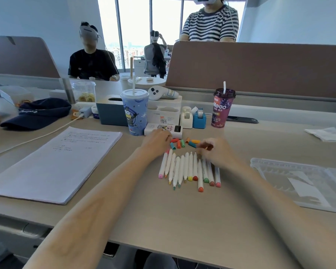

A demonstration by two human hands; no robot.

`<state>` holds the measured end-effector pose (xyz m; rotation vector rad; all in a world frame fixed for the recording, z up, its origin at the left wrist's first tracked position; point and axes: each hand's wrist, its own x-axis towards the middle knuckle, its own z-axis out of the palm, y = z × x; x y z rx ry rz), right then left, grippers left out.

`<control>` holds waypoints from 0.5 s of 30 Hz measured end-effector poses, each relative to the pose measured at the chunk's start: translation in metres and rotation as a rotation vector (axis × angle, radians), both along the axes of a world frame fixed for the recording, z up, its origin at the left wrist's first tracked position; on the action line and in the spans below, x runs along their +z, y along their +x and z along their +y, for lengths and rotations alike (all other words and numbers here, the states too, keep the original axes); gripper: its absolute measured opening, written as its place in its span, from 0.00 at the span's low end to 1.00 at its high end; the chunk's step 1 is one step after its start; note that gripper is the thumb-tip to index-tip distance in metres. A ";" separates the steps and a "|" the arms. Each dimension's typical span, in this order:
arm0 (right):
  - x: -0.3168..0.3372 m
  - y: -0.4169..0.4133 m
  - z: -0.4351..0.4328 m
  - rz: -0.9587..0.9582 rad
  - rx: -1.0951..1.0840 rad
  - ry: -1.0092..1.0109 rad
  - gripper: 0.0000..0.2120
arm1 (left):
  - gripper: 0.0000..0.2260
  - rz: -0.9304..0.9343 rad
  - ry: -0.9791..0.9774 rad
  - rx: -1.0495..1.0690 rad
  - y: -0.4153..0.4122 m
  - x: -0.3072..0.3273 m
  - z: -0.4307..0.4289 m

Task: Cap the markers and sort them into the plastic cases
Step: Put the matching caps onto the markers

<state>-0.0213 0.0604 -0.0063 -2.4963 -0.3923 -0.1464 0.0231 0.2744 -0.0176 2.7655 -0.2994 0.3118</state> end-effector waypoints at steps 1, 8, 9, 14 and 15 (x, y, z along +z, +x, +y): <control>0.001 -0.005 -0.002 0.026 0.025 -0.035 0.07 | 0.13 -0.001 0.039 0.005 0.009 -0.003 -0.004; 0.007 -0.021 0.005 0.091 -0.009 -0.259 0.09 | 0.10 0.040 0.177 0.052 0.035 -0.005 -0.022; 0.008 -0.021 0.008 0.090 -0.026 -0.287 0.09 | 0.09 0.073 0.195 0.055 0.037 -0.002 -0.024; 0.011 -0.017 0.024 0.033 -0.100 -0.468 0.12 | 0.07 0.169 0.241 0.041 0.035 0.011 -0.030; 0.010 -0.015 0.026 0.022 -0.109 -0.483 0.13 | 0.07 0.177 0.207 0.037 0.033 0.013 -0.030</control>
